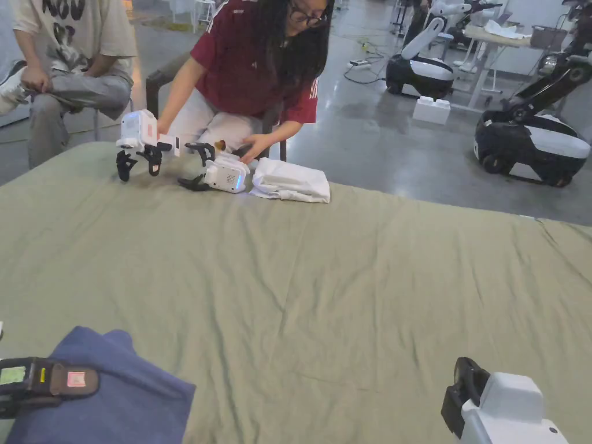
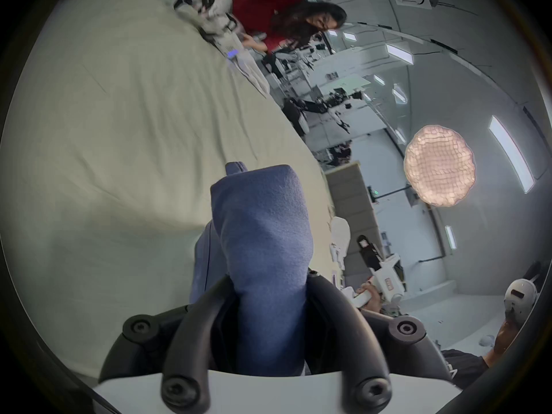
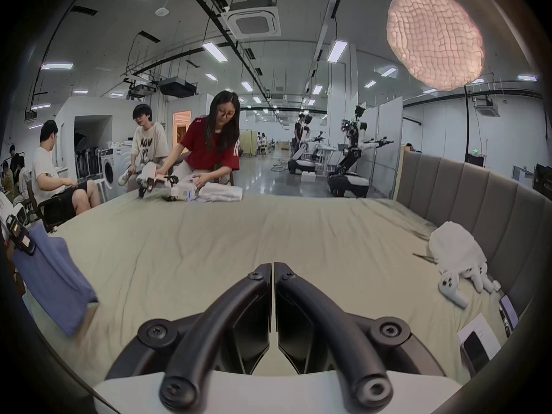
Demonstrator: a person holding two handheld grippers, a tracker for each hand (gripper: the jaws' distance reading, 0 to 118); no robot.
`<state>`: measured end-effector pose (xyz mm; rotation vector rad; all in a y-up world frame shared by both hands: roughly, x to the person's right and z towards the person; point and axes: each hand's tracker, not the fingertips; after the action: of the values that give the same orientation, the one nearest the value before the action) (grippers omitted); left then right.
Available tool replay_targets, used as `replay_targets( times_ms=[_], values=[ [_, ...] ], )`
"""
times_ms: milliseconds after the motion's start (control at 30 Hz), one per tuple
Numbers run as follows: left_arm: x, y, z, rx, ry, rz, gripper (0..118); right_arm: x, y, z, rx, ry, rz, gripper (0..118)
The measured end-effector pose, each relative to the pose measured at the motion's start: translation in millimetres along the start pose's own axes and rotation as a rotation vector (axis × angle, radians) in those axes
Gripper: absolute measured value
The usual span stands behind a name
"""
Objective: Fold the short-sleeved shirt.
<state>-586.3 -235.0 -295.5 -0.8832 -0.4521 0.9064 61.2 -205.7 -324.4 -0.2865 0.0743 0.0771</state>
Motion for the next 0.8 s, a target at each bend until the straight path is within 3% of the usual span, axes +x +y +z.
replay_targets(
  times_ms=[300, 333, 467, 500, 800],
  values=[
    [-52.6, 40.0, 59.8, 0.010, 0.263, 0.056, 24, 16.9, 17.8, -1.3, 0.036, -0.042, -0.016, 0],
    [-57.3, 40.0, 60.6, 0.007, 0.297, 0.068, 28, 16.8, 16.6, -1.2, 0.033, -0.045, -0.014, 0],
    [-35.0, 9.3, 46.0, 0.000, 0.398, 0.074, 66, 20.1, 8.7, -0.4, 0.012, -0.048, -0.010, 0],
    [-32.3, 8.1, 46.2, -0.003, 0.427, 0.065, 69, 20.6, 7.0, -0.5, 0.007, -0.050, -0.007, 0],
    [32.5, -7.7, 62.2, 0.036, 0.740, -0.132, 68, 27.7, 3.2, -0.8, -0.008, -0.050, -0.009, 0]
  ],
)
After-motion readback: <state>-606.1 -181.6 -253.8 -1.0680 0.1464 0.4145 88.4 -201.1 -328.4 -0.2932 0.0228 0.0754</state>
